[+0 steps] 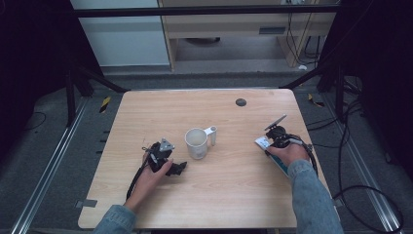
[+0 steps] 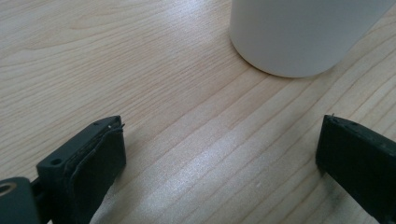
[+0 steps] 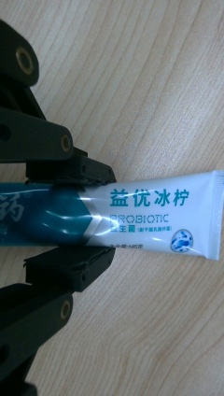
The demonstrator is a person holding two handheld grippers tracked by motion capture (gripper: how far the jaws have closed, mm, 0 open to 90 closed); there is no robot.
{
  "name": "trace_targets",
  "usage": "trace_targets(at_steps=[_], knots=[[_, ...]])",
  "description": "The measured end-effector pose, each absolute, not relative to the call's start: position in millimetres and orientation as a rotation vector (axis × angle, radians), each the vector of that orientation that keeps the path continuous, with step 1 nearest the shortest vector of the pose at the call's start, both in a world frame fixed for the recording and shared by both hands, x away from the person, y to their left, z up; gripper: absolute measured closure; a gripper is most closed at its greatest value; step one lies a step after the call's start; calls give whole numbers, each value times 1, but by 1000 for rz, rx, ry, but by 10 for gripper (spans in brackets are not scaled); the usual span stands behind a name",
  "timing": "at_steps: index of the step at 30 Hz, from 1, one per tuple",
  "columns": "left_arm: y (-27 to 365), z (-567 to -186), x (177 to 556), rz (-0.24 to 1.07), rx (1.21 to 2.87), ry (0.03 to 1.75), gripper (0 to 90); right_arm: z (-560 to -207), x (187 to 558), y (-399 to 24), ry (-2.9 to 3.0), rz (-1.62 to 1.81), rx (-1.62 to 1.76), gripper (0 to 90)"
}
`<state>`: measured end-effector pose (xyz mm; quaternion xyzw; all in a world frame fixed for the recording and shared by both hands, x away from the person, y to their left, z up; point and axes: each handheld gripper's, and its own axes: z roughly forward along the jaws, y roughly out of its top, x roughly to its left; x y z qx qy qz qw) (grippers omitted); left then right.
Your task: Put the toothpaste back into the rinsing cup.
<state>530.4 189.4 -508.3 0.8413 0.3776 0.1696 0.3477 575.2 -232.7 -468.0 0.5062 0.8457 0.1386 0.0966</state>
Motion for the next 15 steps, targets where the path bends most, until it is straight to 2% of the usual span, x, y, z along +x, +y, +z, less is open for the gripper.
trace_targets(at_steps=[15], knots=[[189, -508, 530, 441, 2181, 980, 8, -462, 573, -236, 2497, 460, 1525, 742]])
